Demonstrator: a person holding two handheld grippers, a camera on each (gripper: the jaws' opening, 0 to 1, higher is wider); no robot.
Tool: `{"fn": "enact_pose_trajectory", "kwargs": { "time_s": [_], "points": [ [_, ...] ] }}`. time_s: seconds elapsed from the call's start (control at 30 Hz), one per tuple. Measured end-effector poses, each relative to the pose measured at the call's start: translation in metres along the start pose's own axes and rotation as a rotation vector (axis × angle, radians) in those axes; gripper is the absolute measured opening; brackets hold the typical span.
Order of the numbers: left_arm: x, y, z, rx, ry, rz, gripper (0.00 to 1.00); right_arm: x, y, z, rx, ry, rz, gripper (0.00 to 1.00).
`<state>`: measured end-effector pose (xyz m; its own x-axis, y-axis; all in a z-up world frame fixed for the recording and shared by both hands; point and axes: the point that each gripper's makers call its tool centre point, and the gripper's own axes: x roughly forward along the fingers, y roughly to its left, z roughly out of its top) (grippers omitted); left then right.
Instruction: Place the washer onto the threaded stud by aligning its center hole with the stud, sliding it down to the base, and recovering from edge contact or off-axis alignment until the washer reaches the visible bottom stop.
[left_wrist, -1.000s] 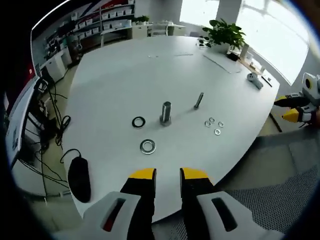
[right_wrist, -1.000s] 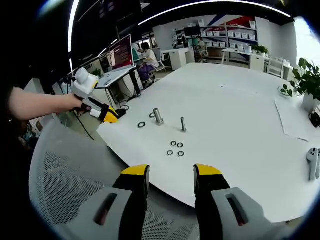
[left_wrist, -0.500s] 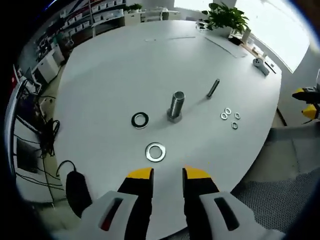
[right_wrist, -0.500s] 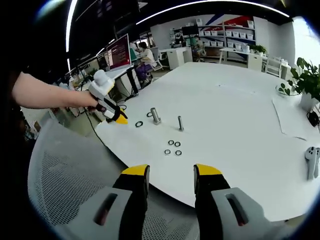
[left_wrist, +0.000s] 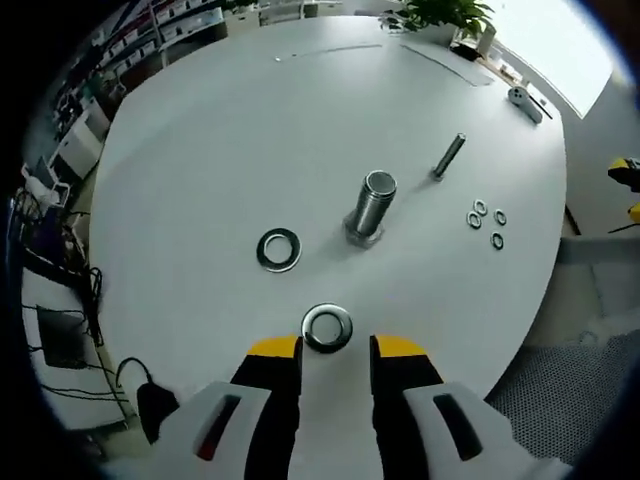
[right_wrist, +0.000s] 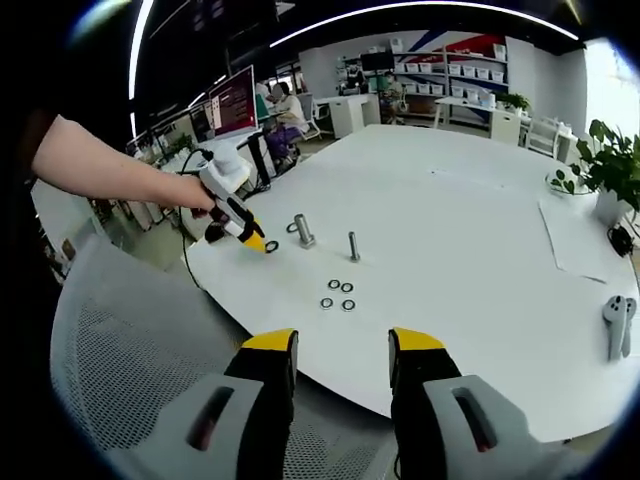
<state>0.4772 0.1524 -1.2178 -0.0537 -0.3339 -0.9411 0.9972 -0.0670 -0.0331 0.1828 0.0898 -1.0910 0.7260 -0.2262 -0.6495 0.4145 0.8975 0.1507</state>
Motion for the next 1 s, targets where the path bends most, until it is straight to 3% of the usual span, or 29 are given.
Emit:
{"fn": "enact_pose_trajectory", "kwargs": {
  "time_s": [0.4,0.7,0.83,1.0],
  "points": [
    [0.019,0.014,0.002,0.013,0.039,-0.006,0.27,0.000,-0.001,0.001,0.009,-0.011,-0.003,0.39],
    [0.023,0.018,0.003,0.083,0.051,0.009,0.24,0.000,-0.002,0.001,0.016,-0.012,0.000,0.39],
    [0.024,0.016,0.004,0.166,0.052,0.000,0.22,0.000,-0.002,0.002,0.017,-0.018,-0.001,0.39],
    [0.024,0.013,0.005,0.179,0.087,-0.003,0.22,-0.001,-0.003,0.002,0.021,-0.022,-0.002,0.39]
  ]
}}
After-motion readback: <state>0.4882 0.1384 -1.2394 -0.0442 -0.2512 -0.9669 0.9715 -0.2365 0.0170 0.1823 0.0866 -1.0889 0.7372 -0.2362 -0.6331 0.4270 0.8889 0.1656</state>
